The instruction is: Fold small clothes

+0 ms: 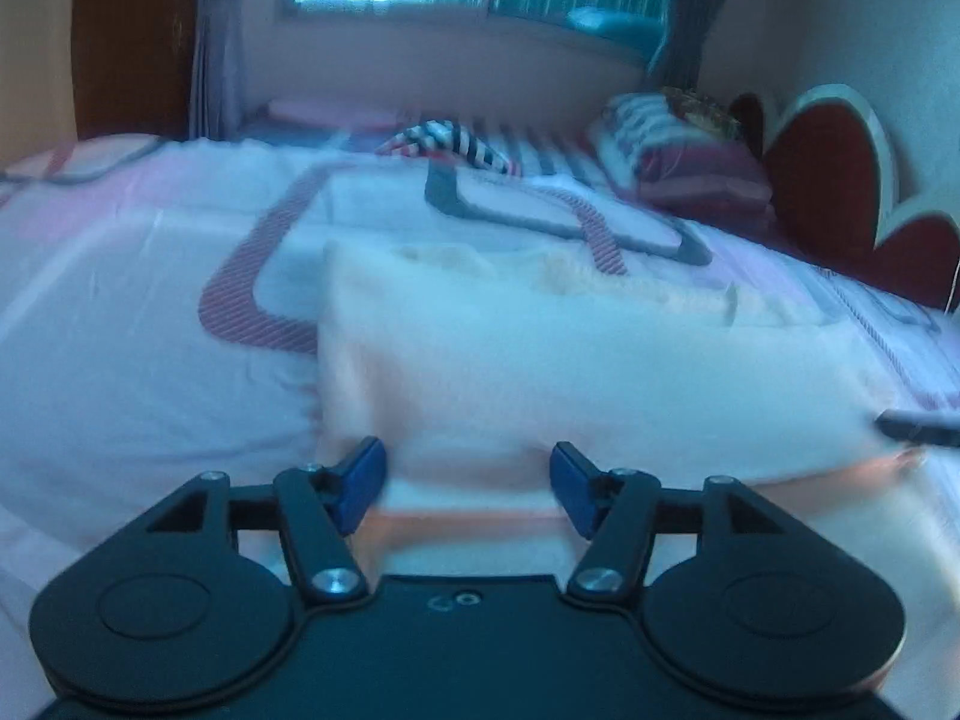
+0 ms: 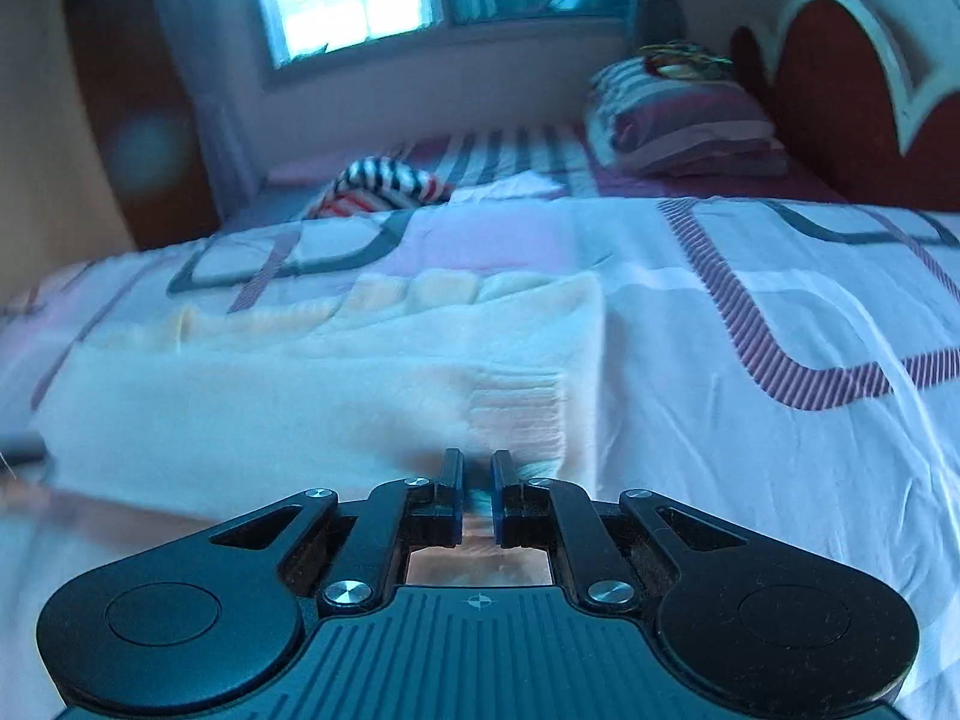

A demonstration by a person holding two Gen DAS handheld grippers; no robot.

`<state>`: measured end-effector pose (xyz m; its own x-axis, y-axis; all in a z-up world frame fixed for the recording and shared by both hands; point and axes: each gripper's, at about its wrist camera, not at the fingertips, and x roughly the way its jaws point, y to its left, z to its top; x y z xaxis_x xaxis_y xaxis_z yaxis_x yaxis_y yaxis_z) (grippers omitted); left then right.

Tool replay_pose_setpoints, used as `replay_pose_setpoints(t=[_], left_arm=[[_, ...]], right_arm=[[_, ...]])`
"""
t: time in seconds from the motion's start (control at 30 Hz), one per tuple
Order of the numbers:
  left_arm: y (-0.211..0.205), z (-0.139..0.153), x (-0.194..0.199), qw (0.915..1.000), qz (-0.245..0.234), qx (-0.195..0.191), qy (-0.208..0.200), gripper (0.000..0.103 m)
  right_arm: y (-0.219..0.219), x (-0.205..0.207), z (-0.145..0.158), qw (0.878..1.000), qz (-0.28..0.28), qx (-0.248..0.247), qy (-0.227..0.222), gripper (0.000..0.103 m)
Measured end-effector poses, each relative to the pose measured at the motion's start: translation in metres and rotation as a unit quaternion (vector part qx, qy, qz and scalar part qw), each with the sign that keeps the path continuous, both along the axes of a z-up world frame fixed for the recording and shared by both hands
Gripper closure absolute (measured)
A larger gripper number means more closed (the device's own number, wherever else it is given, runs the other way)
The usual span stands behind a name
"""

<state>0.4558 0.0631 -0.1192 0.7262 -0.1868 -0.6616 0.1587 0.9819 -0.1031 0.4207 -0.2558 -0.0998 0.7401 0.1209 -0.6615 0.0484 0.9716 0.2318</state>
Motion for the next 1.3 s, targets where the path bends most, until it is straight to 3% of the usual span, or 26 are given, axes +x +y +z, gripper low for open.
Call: replay_pose_setpoints(t=[0.07,0.13,0.23,0.4,0.43,0.57,0.7,0.73,0.8,0.87,1.03,1.13,1.3], left_arm=[[0.000,0.009,0.003,1.0000,0.000,-0.006,0.002,0.042],[0.000,0.018,0.011,0.9995,0.003,-0.020,-0.026,0.040],[-0.011,0.021,0.045,0.9994,-0.011,-0.012,-0.032,0.038],[-0.008,-0.007,0.105,0.9996,-0.003,0.028,-0.004,0.037],[-0.002,-0.008,0.106,0.9997,-0.004,0.017,-0.016,0.038],[0.004,0.008,0.087,0.9992,0.014,0.027,-0.028,0.039],[-0.037,0.022,0.059,0.9983,-0.029,-0.013,-0.048,0.029],[-0.051,0.020,0.055,0.9981,-0.042,-0.010,-0.044,0.029],[-0.066,0.009,0.052,0.9984,-0.050,-0.014,-0.025,0.033],[-0.063,0.000,0.050,0.9990,-0.041,-0.005,-0.014,0.033],[-0.016,-0.002,0.034,0.9985,-0.013,0.043,-0.031,0.030],[-0.003,0.007,0.025,0.9982,0.010,0.047,-0.035,0.034],[-0.022,0.020,-0.003,0.9982,-0.009,0.027,-0.052,0.032]], right_arm=[[0.000,0.000,0.010,1.000,-0.002,0.002,-0.012,0.096],[0.004,0.005,0.016,0.999,0.013,0.000,-0.035,0.096],[0.019,0.032,0.014,0.999,0.032,0.006,-0.035,0.096],[0.041,0.070,-0.008,0.998,0.054,-0.013,-0.018,0.096],[0.039,0.072,-0.012,0.999,0.043,-0.019,-0.023,0.096],[0.028,0.074,-0.006,1.000,0.017,-0.003,-0.024,0.096],[0.055,0.069,0.007,0.997,0.051,0.031,-0.046,0.094],[0.069,0.071,0.006,0.996,0.073,0.033,-0.040,0.092],[0.090,0.073,0.000,0.993,0.105,0.032,-0.032,0.067],[0.098,0.069,-0.005,0.993,0.112,0.005,-0.034,0.066],[0.027,0.049,-0.006,0.999,0.020,-0.041,-0.027,0.066],[-0.009,0.037,-0.004,0.999,-0.010,-0.036,-0.014,0.066],[-0.010,0.000,0.017,0.999,0.016,-0.003,-0.047,0.066]])
